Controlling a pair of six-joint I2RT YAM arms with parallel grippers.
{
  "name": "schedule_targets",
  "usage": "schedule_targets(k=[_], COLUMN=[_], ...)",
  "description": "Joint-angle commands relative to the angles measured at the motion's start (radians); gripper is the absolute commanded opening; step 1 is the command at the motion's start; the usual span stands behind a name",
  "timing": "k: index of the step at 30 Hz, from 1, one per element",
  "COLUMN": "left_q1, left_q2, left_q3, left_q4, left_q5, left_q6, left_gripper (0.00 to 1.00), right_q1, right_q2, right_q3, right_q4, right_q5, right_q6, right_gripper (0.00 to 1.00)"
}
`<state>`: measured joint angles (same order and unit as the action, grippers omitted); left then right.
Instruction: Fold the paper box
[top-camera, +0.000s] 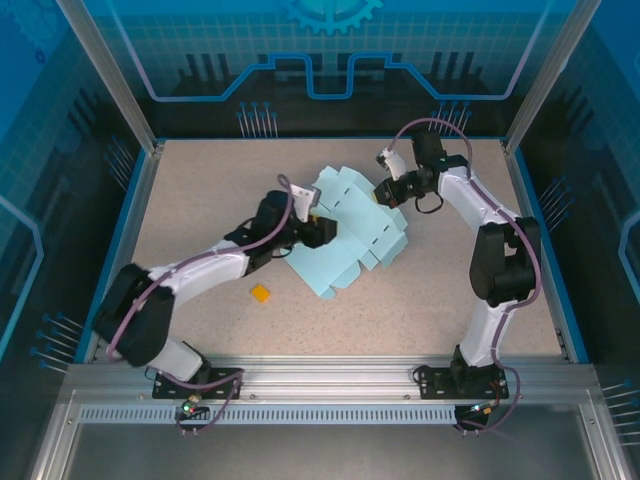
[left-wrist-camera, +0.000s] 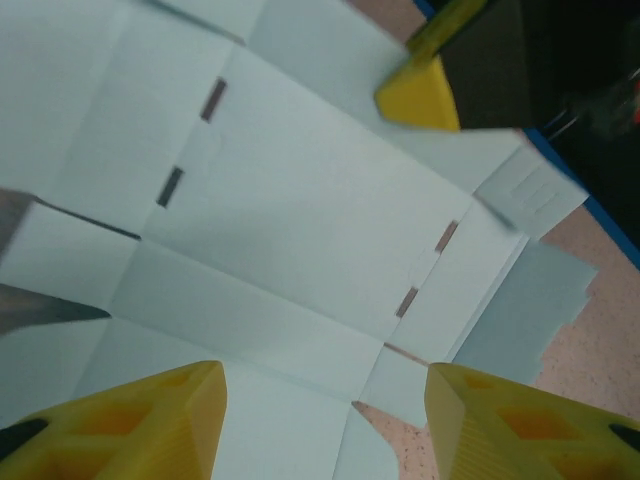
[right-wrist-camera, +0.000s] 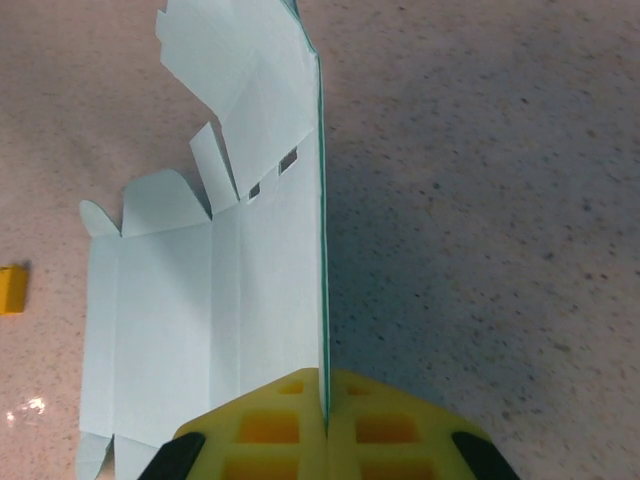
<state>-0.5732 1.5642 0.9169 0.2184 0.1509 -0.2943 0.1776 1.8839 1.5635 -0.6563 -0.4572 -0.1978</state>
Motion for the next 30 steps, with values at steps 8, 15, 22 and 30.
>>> schedule_targets(k=[8,15,22,30], left_q1=[-0.035,-0.035,-0.035,-0.034], left_q2=[0.311,0.414,0.468,0.546], left_q3=[0.144,0.220,0.219,0.233], left_q4=[0.125,0.113,0.118,0.139], left_q5=[0.034,0.059,0.050,0.044], left_q6=[-0.049,-0.056,-0.069,-0.088], left_gripper=[0.40,0.30,0.20,0.17], right_q1=[0.014,0.013,0.014,0.020], right_q2=[0.017,0.038,0.043,0.041], right_q3=[0.021,0.017,0.021,0.007], right_q4=[-0.054,-0.045,-0.043,-0.024], right_q5=[0.121,0.127,0.137,0.147], right_q6=[0.024,0.028,0.028,0.039], right_gripper=[0.00,0.01,0.00,0.01])
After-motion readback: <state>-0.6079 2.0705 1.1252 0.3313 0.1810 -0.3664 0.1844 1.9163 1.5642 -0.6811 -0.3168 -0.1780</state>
